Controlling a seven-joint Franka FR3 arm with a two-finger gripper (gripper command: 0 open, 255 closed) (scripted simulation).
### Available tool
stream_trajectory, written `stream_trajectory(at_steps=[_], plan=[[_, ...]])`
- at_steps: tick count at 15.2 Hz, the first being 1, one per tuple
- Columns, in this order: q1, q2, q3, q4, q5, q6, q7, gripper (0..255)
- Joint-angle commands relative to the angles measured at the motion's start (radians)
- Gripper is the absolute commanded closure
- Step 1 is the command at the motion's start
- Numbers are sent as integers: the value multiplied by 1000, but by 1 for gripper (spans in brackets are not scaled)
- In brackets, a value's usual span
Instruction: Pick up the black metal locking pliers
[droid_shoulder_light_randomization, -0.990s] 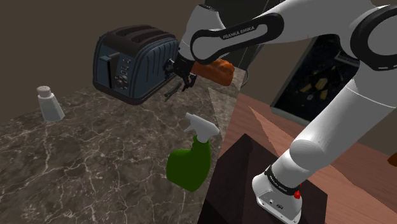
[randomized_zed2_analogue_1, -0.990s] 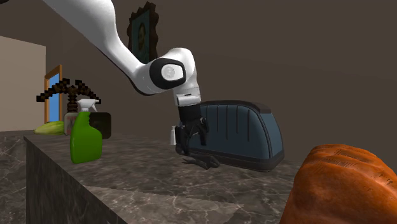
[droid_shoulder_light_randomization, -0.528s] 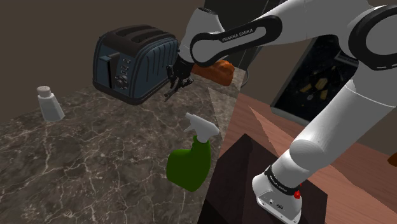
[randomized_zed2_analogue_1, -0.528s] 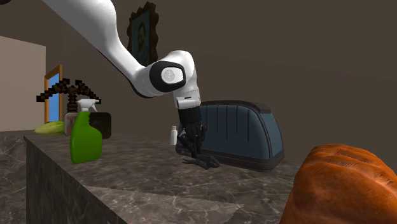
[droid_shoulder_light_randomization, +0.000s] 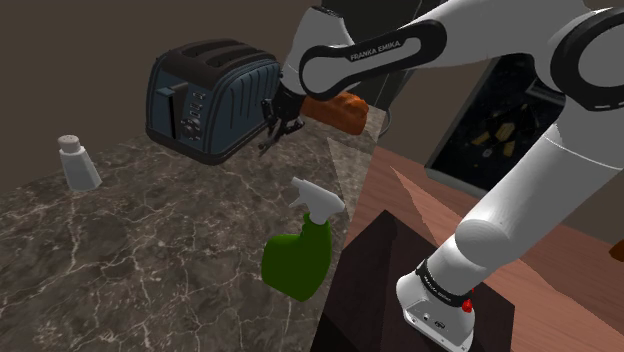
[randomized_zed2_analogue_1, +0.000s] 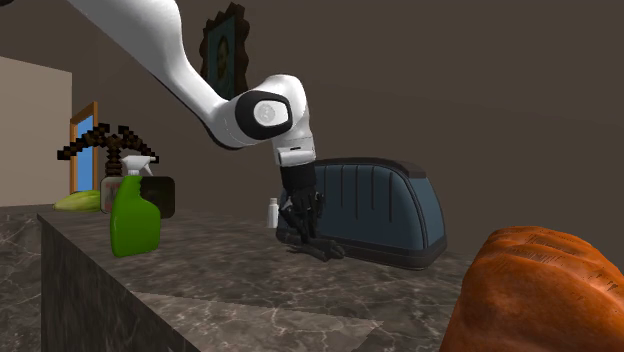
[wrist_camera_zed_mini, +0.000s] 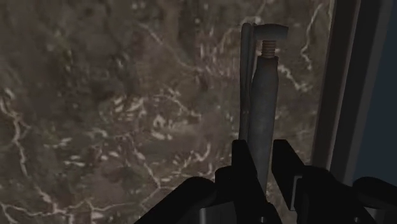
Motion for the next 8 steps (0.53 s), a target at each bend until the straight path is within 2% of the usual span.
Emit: stream_trajectory(at_steps=[1,8], plan=[[-2,-17,0,9,11,-25,-9,255],[-4,-58,-1,63,37,-116,-27,255]])
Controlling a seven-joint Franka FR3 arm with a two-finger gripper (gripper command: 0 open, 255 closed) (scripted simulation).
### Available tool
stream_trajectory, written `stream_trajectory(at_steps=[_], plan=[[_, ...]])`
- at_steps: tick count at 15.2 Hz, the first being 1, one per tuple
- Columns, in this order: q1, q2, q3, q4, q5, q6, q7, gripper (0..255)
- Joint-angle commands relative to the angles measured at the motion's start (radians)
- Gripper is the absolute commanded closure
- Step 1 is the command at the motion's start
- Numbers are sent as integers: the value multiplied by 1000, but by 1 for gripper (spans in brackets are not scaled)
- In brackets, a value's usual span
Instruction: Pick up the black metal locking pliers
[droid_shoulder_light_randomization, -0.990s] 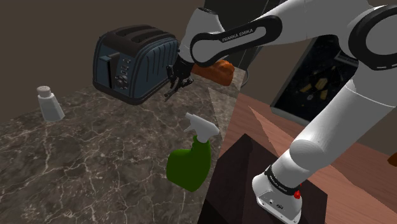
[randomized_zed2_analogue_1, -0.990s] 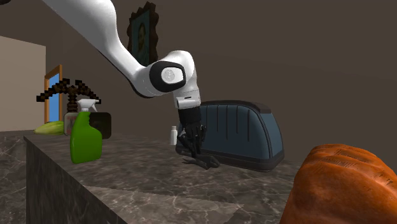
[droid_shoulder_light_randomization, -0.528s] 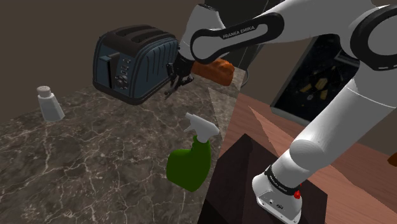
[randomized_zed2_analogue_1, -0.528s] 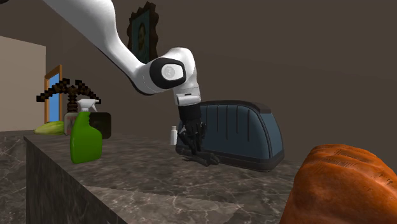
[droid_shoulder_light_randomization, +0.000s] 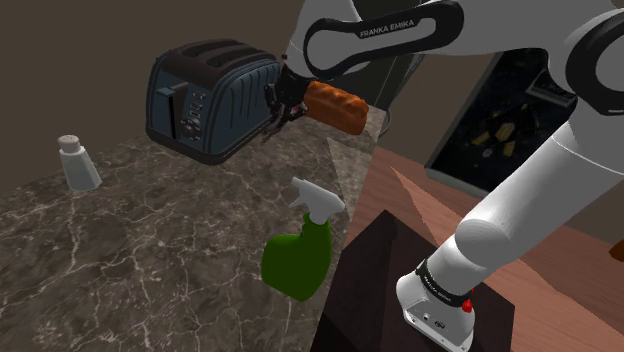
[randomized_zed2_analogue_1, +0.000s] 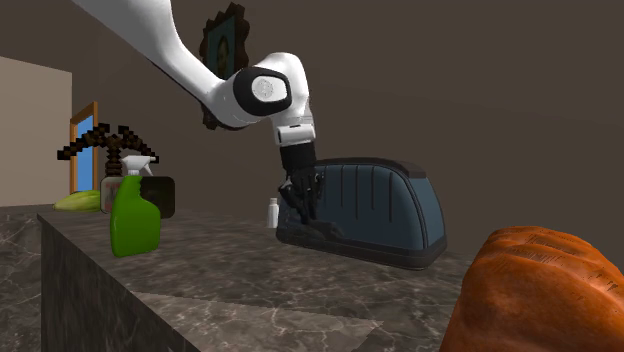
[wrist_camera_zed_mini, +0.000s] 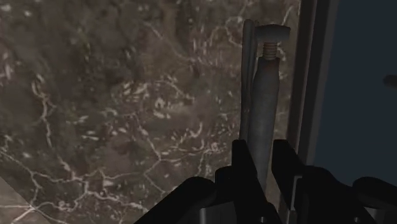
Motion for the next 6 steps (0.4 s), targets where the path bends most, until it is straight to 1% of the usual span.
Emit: stream_trajectory(at_steps=[1,4,6], plan=[[0,-8,0,16,5,-24,-3,255],[-1,-22,-2,43,12,-63,-8,255],[-1,-23,-2,44,13,-65,-9,255]])
